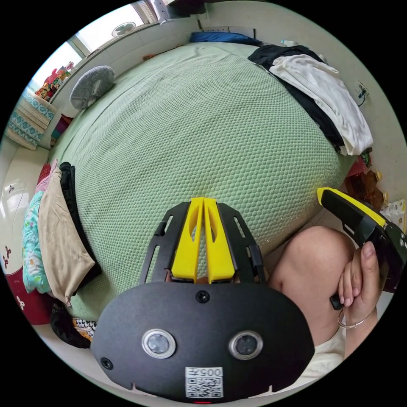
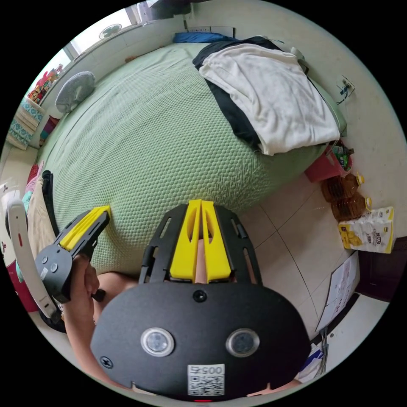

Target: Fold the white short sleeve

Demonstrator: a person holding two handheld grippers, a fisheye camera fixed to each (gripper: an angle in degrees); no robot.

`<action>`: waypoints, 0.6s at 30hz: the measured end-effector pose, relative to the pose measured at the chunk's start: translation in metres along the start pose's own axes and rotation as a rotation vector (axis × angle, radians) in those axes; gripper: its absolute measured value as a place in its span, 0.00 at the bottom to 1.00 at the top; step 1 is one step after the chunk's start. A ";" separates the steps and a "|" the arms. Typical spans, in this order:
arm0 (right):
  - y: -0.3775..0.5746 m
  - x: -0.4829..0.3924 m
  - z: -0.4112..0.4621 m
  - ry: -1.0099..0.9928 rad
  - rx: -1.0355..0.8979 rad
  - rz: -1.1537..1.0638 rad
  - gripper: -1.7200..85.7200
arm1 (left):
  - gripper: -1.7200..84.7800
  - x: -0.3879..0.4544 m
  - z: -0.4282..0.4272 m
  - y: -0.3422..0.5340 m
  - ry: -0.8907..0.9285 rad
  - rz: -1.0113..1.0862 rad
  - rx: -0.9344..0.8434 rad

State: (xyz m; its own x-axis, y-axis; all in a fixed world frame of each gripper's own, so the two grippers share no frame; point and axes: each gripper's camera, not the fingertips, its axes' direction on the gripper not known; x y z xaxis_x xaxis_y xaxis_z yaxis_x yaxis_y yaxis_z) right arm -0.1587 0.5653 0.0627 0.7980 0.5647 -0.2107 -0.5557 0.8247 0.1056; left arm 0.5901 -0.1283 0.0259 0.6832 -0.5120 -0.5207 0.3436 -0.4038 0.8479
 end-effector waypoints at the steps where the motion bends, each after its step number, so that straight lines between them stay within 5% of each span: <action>1: 0.000 0.002 0.000 -0.002 -0.002 0.003 0.00 | 0.01 0.002 0.003 -0.002 0.000 0.001 0.000; 18: 0.006 0.015 0.001 0.007 -0.008 -0.002 0.00 | 0.01 0.015 0.038 -0.019 -0.012 0.010 0.002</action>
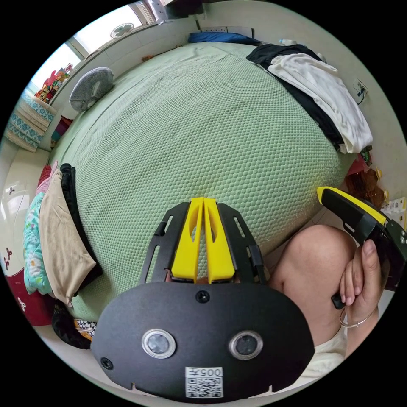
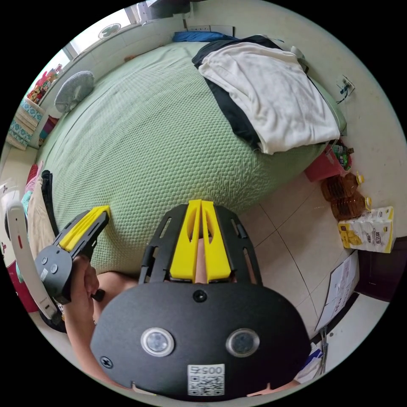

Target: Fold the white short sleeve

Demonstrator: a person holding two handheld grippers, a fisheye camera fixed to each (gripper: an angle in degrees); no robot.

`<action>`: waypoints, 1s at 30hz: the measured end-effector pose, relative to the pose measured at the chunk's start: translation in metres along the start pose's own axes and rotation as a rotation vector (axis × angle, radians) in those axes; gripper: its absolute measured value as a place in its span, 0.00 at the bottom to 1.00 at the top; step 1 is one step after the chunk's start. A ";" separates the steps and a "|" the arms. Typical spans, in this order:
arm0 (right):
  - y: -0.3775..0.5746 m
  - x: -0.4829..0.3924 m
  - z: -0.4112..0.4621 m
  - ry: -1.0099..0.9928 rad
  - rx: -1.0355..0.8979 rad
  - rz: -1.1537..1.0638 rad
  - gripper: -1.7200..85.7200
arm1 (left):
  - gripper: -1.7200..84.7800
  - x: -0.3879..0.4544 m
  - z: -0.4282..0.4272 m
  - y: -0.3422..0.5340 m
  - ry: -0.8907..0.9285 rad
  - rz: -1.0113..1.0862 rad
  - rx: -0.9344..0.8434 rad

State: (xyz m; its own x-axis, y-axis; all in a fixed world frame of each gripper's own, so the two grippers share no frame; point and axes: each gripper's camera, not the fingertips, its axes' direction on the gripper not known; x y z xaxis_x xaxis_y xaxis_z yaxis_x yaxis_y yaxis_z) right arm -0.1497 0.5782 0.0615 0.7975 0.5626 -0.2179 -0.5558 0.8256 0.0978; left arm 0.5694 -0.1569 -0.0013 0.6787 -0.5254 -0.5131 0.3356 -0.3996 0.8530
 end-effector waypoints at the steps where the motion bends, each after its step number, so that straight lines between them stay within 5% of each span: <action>1: 0.000 0.000 0.000 0.002 -0.001 -0.002 0.00 | 0.01 0.000 0.002 -0.001 0.001 -0.001 0.000; 30: 0.006 0.009 0.003 0.000 -0.016 -0.011 0.00 | 0.01 -0.013 0.020 -0.002 0.039 -0.010 0.002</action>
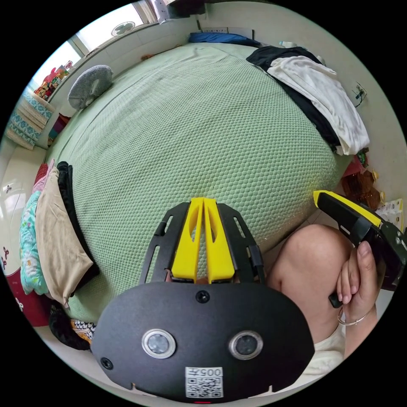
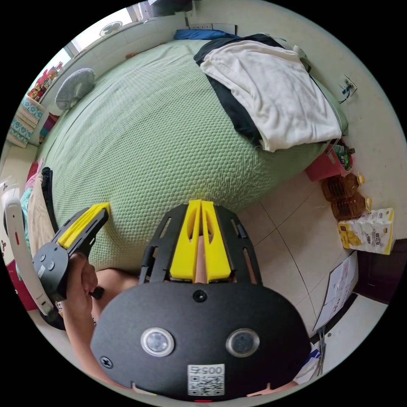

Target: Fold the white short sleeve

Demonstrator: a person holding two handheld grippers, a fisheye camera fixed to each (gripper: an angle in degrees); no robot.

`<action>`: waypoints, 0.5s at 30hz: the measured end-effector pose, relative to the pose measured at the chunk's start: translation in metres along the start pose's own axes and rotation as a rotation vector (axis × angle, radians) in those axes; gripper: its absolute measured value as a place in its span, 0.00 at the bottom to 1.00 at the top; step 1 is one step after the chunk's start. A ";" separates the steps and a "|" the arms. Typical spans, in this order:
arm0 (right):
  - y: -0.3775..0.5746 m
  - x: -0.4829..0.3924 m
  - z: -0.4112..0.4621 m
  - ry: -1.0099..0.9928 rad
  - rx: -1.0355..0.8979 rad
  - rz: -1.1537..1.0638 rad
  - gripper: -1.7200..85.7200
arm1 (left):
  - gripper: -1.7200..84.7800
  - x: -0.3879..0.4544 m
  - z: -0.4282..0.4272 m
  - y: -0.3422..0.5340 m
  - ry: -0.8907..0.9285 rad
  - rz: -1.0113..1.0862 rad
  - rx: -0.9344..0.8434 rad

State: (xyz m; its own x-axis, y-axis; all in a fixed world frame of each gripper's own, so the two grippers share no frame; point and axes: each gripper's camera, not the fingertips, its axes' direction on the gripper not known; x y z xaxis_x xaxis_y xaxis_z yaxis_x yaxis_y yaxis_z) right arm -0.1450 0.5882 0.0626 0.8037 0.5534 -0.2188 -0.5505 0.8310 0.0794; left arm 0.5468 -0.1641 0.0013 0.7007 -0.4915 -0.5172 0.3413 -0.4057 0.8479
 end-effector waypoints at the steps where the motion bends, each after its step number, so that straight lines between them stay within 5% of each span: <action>1: 0.000 -0.001 0.000 0.001 0.001 -0.003 0.00 | 0.01 -0.001 0.000 0.000 0.004 -0.001 0.000; 15: -0.001 -0.003 0.004 -0.003 -0.009 -0.019 0.00 | 0.01 0.001 0.001 0.004 -0.041 0.022 -0.002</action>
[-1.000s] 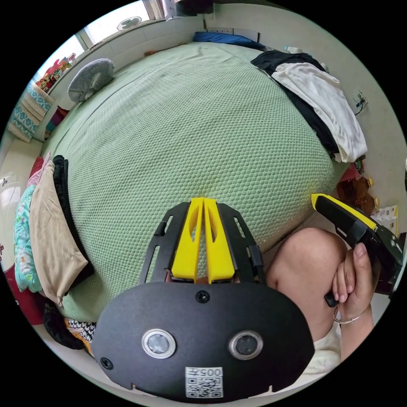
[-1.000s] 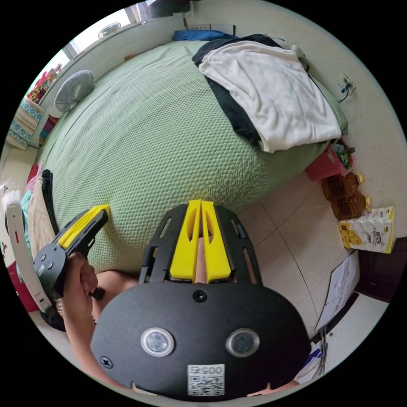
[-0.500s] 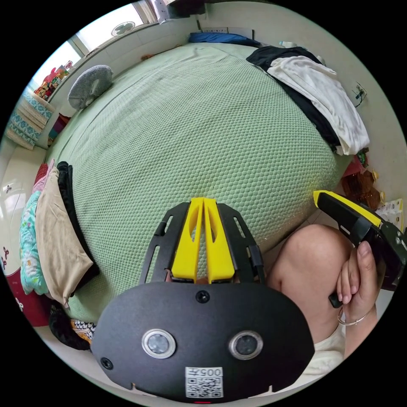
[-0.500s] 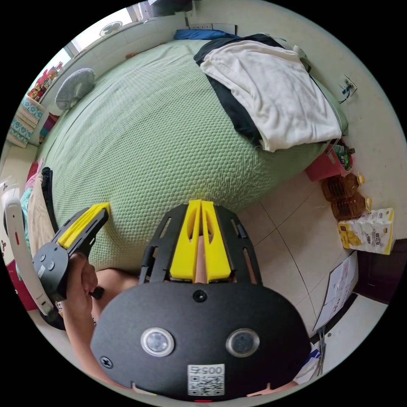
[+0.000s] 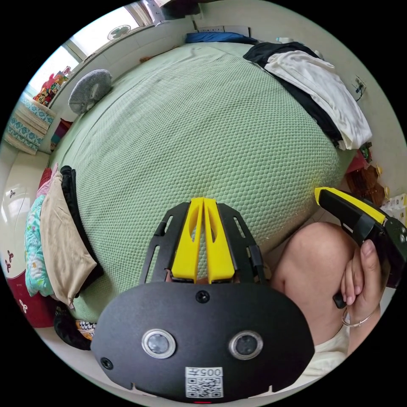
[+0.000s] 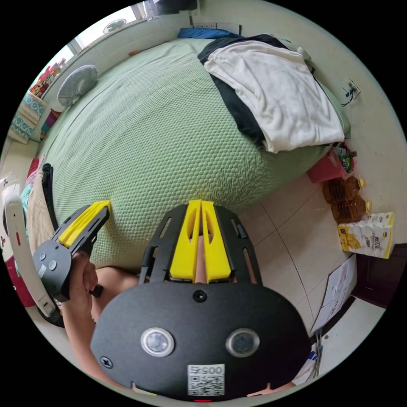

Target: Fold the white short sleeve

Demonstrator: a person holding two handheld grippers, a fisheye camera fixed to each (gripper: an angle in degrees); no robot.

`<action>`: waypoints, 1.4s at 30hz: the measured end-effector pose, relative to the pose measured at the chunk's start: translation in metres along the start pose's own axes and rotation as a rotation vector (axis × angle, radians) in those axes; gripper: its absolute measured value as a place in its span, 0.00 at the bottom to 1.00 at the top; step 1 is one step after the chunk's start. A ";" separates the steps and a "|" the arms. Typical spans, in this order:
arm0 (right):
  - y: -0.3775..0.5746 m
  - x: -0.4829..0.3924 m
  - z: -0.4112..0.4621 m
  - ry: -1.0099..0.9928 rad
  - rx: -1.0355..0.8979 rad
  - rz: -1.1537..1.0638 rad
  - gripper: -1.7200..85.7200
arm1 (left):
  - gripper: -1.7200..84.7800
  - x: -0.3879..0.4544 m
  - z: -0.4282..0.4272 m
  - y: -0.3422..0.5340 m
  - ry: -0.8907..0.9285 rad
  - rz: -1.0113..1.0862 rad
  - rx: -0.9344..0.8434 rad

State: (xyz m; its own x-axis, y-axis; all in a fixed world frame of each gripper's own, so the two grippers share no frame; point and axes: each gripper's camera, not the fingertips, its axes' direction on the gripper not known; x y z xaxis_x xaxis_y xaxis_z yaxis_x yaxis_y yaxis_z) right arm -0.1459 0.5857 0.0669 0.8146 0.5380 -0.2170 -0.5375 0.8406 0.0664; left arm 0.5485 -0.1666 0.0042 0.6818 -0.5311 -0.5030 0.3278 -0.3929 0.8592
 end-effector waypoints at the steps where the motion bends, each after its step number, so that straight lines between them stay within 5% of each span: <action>1: 0.000 0.000 0.000 0.000 0.000 0.001 0.00 | 0.01 -0.002 0.000 0.000 0.009 -0.004 0.000; 42: -0.013 -0.009 0.002 0.009 -0.004 -0.020 0.01 | 0.01 -0.010 -0.011 0.010 0.012 -0.005 0.001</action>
State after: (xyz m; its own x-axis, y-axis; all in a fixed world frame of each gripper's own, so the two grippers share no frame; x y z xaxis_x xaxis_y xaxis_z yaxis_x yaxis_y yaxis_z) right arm -0.1453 0.5700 0.0695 0.8232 0.5204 -0.2271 -0.5219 0.8510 0.0583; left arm 0.5520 -0.1575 0.0188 0.6879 -0.5205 -0.5059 0.3302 -0.3963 0.8567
